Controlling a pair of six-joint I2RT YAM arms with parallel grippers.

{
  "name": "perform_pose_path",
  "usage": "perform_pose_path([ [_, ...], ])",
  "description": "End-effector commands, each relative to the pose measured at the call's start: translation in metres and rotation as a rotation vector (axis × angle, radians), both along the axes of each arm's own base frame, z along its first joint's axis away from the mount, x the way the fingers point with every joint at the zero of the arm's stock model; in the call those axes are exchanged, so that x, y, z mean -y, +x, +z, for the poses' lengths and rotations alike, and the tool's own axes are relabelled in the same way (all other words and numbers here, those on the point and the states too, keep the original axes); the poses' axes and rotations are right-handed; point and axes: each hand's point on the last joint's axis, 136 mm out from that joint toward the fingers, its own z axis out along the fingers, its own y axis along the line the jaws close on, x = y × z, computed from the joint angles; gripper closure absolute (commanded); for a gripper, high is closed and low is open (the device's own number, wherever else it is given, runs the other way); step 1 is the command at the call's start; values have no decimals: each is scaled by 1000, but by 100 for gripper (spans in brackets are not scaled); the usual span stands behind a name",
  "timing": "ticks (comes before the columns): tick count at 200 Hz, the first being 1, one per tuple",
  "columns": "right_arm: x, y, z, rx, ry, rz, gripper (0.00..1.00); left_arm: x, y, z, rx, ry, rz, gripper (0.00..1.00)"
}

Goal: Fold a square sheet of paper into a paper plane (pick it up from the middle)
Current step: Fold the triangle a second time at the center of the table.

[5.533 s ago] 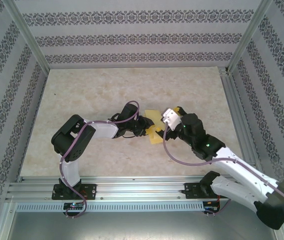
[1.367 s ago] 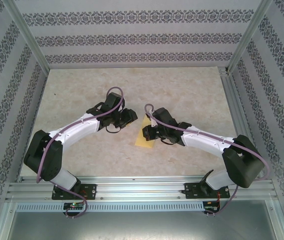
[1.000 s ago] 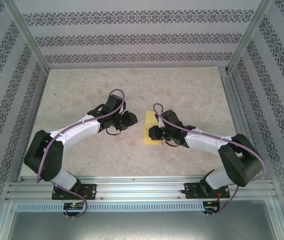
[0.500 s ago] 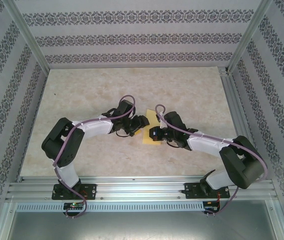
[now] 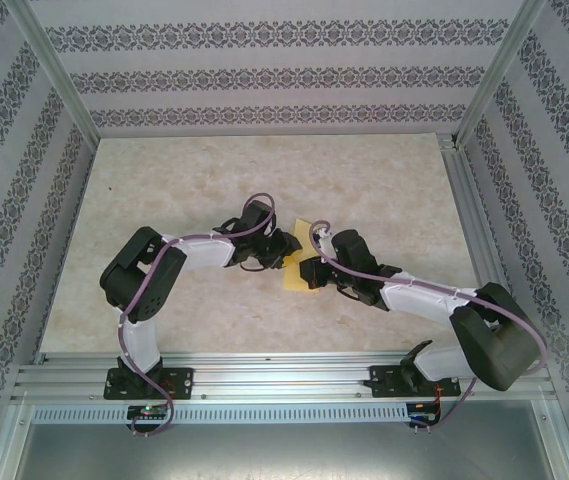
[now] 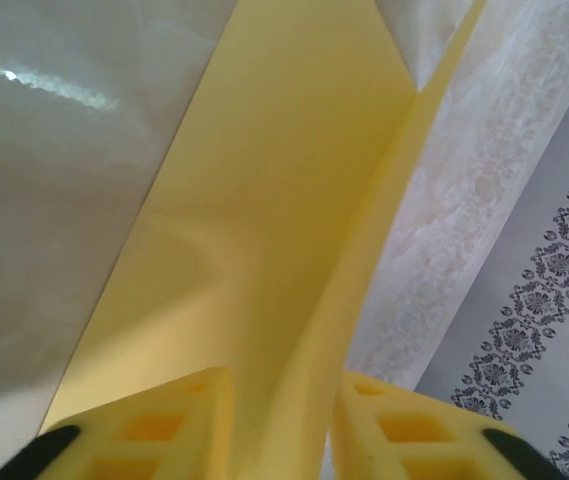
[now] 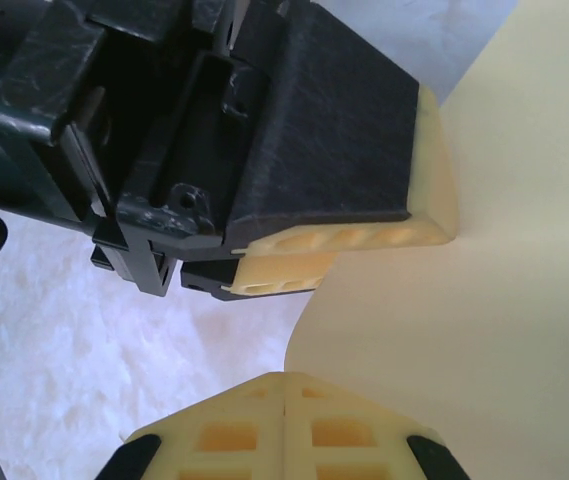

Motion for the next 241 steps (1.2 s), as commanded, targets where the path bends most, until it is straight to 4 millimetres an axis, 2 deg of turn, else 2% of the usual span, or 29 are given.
perform_pose_path([
  [1, 0, 2, 7, 74, -35, 13, 94, 11, 2, 10, 17, -19, -28, 74],
  [22, 1, -4, 5, 81, -95, 30, 87, 13, 4, 11, 18, -23, -32, 79],
  [30, 3, -6, 5, 90, -132, 27, 80, 14, 4, 11, 17, -22, -34, 80],
  [42, 6, -8, 5, 104, -179, 23, 74, 15, 4, 13, 20, -25, -37, 83],
  [54, 11, -10, 5, 120, -241, 11, 62, 16, 5, 14, 23, -24, -37, 84],
  [71, 15, -12, 5, 147, -324, 2, 59, 15, 5, 14, 20, -21, -38, 86],
  [82, 17, -13, 7, 162, -366, -6, 50, 15, 5, 13, 19, -19, -38, 86],
  [104, 16, -12, 7, 196, -428, -11, 42, 16, 5, 14, 19, -24, -40, 86],
  [122, 10, -13, 2, 204, -470, 18, 41, 16, 6, 15, 21, -25, -39, 86],
  [175, 11, -8, -17, 184, -643, -2, 37, 17, 6, 16, 21, -27, -46, 86],
  [195, 11, -5, -22, 175, -684, -5, 43, 17, 5, 16, 18, -27, -45, 86],
  [211, 9, -4, -24, 164, -694, -1, 53, 17, 5, 16, 18, -28, -45, 86],
  [241, 10, -4, -28, 143, -715, -9, 62, 18, 6, 17, 22, -28, -47, 85],
])
